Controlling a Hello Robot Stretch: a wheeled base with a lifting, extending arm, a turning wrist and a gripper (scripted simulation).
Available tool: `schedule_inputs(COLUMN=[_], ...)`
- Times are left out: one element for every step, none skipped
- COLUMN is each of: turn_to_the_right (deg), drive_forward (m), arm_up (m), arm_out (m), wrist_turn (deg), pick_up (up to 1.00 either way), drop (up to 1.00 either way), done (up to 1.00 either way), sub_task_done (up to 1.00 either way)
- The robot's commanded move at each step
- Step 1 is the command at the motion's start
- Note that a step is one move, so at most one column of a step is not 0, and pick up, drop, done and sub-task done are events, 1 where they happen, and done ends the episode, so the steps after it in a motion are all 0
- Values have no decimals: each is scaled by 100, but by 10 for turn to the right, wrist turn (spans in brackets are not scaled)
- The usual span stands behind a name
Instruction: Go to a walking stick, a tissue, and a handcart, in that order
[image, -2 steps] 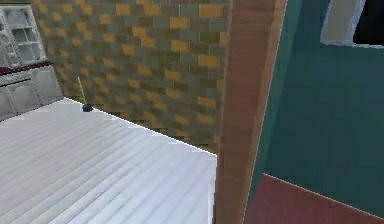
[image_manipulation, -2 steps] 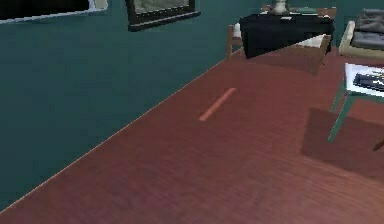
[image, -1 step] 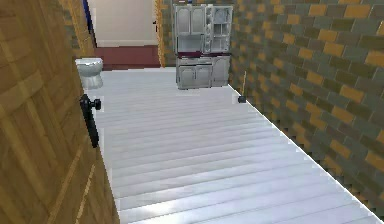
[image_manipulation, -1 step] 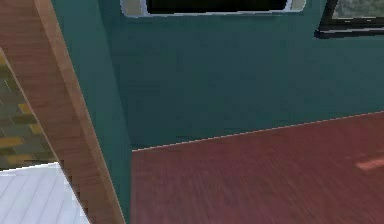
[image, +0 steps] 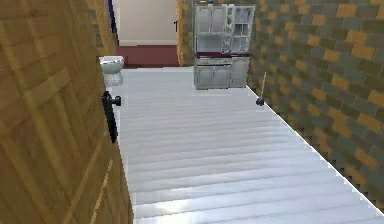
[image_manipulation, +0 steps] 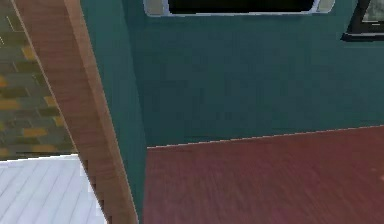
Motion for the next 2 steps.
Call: schedule_inputs(turn_to_the_right=[0, -60], drive_forward=[100, 0], arm_up=[0, 0], arm_out=[0, 0], wrist_turn=[0, 0], pick_up=[0, 0], drop=[0, 0], done=[0, 0], sub_task_done=[0, 0])
